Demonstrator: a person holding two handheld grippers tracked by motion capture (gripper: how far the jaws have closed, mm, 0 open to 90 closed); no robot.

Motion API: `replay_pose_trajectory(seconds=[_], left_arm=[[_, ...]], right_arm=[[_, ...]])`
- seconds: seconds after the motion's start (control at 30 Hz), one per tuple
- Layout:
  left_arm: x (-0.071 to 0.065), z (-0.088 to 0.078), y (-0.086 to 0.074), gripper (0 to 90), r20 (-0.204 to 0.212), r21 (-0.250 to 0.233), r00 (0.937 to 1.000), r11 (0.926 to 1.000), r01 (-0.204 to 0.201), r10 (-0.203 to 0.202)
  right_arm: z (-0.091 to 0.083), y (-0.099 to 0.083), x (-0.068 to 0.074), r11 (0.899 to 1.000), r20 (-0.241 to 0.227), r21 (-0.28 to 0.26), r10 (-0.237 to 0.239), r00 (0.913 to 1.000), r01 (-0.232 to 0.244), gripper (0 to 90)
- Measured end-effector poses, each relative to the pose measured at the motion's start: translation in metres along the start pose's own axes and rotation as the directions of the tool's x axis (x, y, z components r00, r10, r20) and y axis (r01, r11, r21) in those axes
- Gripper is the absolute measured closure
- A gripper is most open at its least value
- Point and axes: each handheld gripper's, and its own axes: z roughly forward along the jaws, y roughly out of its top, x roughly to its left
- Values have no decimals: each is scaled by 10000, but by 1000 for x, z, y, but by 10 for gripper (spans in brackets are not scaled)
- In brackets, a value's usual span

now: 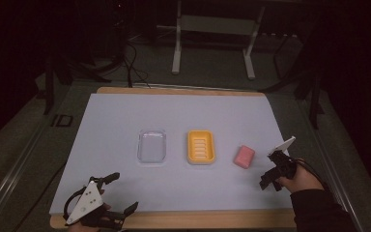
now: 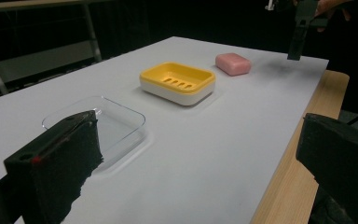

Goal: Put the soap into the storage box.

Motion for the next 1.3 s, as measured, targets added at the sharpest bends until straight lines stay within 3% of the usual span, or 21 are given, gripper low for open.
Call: replay_pose_trajectory(seconds=[0.23,0.57,0.7,0.87,0.93,1.07,1.17,1.3], left_arm=[[0,0,0,2,-9,15,10000,10000,7,-7],[0,0,0,2,-20,1,10000,10000,19,-19],[0,0,0,2,-21,21,10000,10000,10,-9],[0,0,0,2,-21,13,10000,10000,29,-29],[0,0,0,2,-22,0,10000,10000,49,-49],[0,0,0,2,-6,1,10000,10000,80,-80],[1,0,0,2,0,7,10000,10000,91,-91],[1,0,0,2,7,14,9999,9999,105,-105]], right_arm=[[5,1,12,9972,-104,718,-185,9998,192,218],[8,5,26,9943,-309,1014,-284,9991,314,203],[7,8,32,9956,-347,824,-423,9985,450,211],[4,13,41,9938,-91,501,-993,9950,996,208],[4,15,45,9924,-196,445,-1143,9933,1151,142],[5,17,47,9916,-254,457,-1197,9925,1207,127],[5,22,50,9955,-15,120,-945,9955,945,113],[4,28,51,9971,-101,-28,-759,9971,759,113]])
